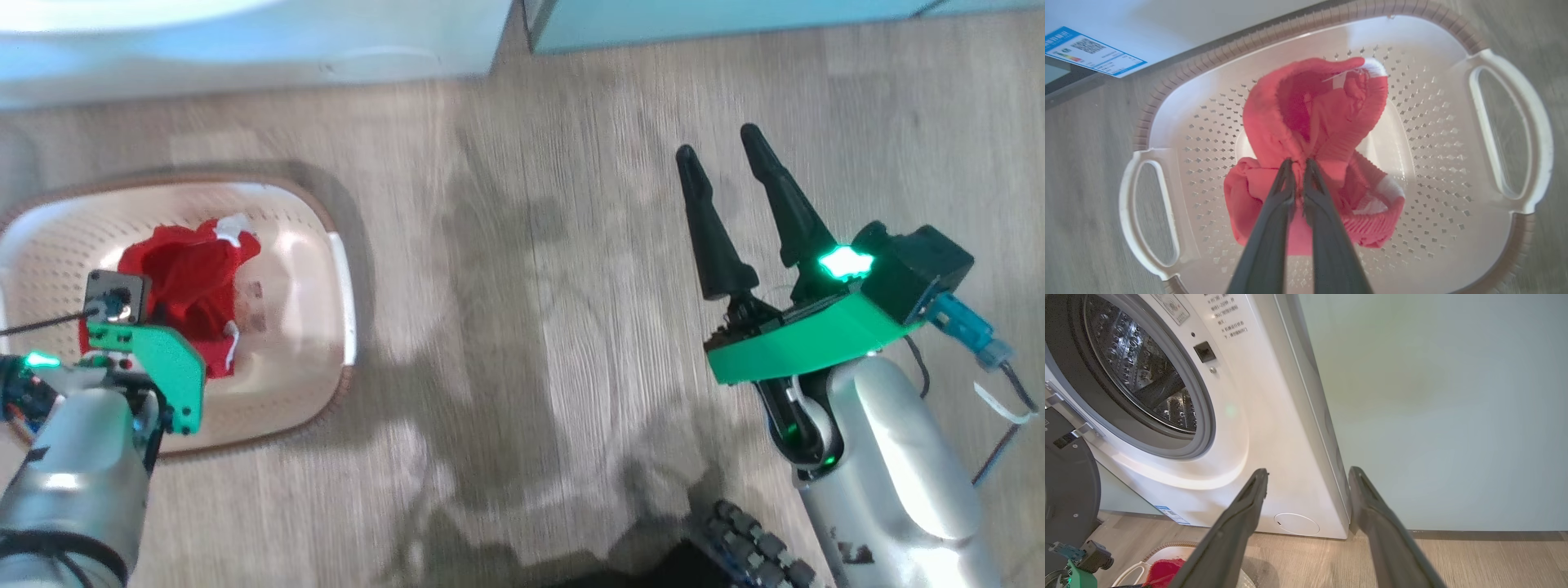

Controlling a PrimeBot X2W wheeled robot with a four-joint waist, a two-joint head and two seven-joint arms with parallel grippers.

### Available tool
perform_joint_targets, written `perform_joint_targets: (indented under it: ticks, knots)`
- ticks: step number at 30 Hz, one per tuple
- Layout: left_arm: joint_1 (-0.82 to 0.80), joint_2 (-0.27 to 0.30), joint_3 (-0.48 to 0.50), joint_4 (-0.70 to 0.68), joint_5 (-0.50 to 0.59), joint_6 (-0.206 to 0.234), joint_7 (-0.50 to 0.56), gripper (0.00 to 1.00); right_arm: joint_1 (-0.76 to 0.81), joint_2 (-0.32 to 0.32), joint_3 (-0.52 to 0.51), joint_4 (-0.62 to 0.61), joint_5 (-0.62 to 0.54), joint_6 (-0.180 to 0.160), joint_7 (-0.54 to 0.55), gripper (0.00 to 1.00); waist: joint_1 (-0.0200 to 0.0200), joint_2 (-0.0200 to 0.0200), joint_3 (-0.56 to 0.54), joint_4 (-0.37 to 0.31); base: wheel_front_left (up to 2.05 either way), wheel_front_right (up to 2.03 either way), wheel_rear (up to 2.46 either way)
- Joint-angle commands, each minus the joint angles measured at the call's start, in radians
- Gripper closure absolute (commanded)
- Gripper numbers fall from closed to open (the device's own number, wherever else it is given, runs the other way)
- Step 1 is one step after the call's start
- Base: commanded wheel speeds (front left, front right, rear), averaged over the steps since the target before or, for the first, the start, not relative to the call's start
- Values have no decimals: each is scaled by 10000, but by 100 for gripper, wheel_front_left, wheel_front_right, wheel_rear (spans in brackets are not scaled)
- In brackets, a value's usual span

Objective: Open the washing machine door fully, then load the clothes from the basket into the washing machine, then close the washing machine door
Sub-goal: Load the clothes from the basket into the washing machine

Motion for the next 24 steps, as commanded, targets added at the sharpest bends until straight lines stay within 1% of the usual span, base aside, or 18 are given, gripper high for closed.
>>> perform_joint_targets:
  ticks: [1,3,5,8,17,18,21,24]
  knots:
    - [317,311,302,-275,-160,114,-207,100,359,53,128,-200,-62,0,-65,0,0,-1,-815,236,0,0,0]
    - [396,283,331,-415,-203,150,-240,100,407,53,108,-161,-85,0,-65,0,0,-1,-980,284,0,0,0]
    - [561,268,384,-902,-249,301,-270,100,493,53,78,-99,-135,0,-65,0,0,-1,-1282,373,0,0,0]
    - [1051,314,497,-2183,-262,561,-278,100,614,53,30,-19,-182,0,-65,0,0,-1,-1721,489,0,0,0]
    - [2791,427,1009,-5651,-155,1076,-281,100,1114,53,-68,247,-279,0,-65,0,0,-1,-3005,865,0,0,0]
    - [3119,420,1122,-6376,-94,1148,-282,100,1210,53,-87,295,-304,0,-65,0,0,-1,-3262,946,0,0,0]
    - [3596,375,1250,-7398,34,1231,-282,100,1370,53,-110,366,-340,0,-65,0,0,-1,-3636,1068,0,0,0]
    - [4034,370,1302,-8540,351,1424,-282,100,1519,53,-127,431,-394,0,-65,0,0,-1,-4000,1171,0,0,0]
